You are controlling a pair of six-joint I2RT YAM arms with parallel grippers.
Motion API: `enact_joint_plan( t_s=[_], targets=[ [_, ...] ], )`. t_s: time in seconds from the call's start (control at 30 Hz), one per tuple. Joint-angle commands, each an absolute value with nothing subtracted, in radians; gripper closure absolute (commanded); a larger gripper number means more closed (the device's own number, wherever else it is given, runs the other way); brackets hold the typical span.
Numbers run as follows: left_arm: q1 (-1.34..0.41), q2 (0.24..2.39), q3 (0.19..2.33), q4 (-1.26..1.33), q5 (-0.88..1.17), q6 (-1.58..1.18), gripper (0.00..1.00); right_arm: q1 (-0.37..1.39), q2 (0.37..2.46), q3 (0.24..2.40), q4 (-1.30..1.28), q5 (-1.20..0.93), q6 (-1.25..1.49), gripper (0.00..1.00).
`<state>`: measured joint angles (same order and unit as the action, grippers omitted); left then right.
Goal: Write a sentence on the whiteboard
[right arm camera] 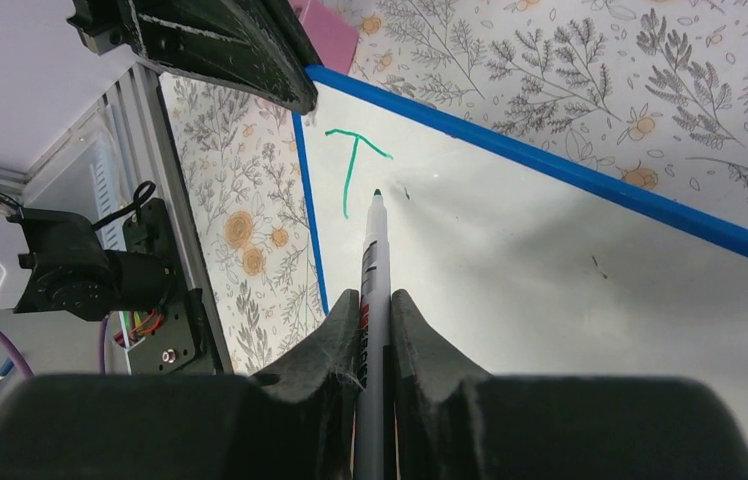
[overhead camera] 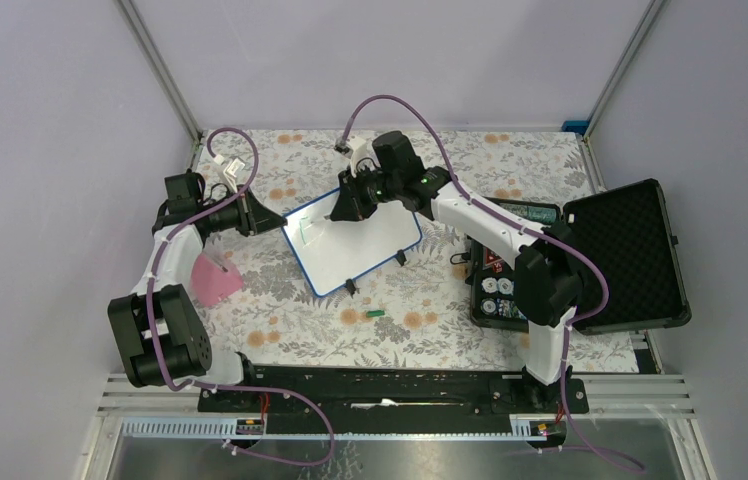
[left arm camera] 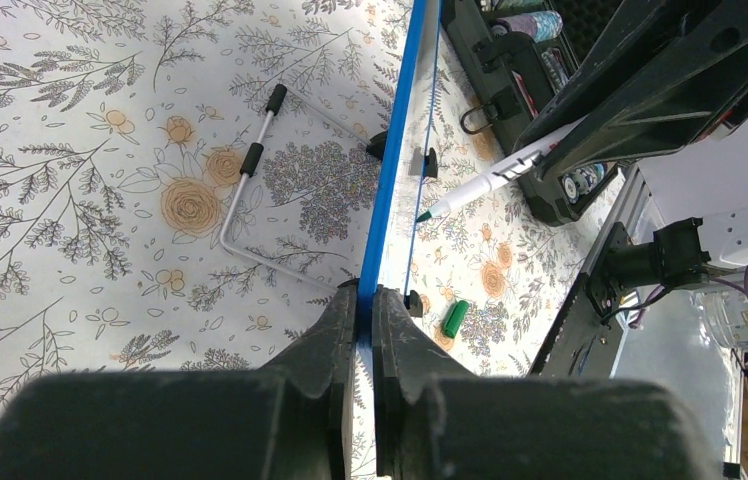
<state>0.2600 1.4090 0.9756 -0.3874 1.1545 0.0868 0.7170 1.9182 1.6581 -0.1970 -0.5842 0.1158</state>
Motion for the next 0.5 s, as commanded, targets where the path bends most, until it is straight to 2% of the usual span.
enact_joint_plan(
  t_s=[0.0,0.47],
  targets=[
    [0.26,1.399,1.019,-0.366,1.156,0.106,1.0,0.718,1.902,1.642,-0.18,-0.588,0.1,1.0],
    [0.252,1.383,1.009,-0.367,1.148,0.123,1.0,0.719,1.889,1.616,-0.178,-0.579,0.101,1.0]
  ],
)
